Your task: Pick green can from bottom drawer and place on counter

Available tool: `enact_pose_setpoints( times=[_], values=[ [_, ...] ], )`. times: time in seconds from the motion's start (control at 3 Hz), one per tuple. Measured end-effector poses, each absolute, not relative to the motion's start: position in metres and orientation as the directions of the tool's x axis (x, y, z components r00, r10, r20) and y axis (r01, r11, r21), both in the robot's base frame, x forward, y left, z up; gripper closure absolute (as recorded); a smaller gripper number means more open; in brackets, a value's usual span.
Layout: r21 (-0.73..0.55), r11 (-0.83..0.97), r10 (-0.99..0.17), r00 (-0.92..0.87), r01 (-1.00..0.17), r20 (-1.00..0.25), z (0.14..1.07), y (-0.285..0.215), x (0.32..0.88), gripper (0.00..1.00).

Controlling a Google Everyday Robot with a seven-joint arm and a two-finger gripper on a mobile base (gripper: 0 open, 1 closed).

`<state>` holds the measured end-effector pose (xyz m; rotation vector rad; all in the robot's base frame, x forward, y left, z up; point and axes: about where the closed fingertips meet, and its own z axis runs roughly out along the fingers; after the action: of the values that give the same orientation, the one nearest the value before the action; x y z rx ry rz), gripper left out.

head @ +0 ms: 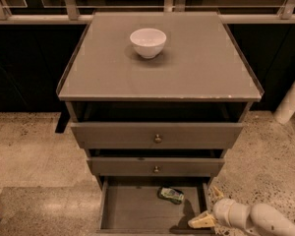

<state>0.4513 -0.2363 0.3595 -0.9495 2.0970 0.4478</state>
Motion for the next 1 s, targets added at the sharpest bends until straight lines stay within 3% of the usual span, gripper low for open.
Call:
enact_pose_setpoints(
  times=[0.33,1.0],
  values=[
    [0.044,0.639,-0.452,-0.421,-0.768,-0.786,0.297,-0.218,0.492,0.00],
    [0.035,0.659,-0.468,-0.446,-0.751,-0.763,0.275,-0.216,0.492,0.00]
  ],
)
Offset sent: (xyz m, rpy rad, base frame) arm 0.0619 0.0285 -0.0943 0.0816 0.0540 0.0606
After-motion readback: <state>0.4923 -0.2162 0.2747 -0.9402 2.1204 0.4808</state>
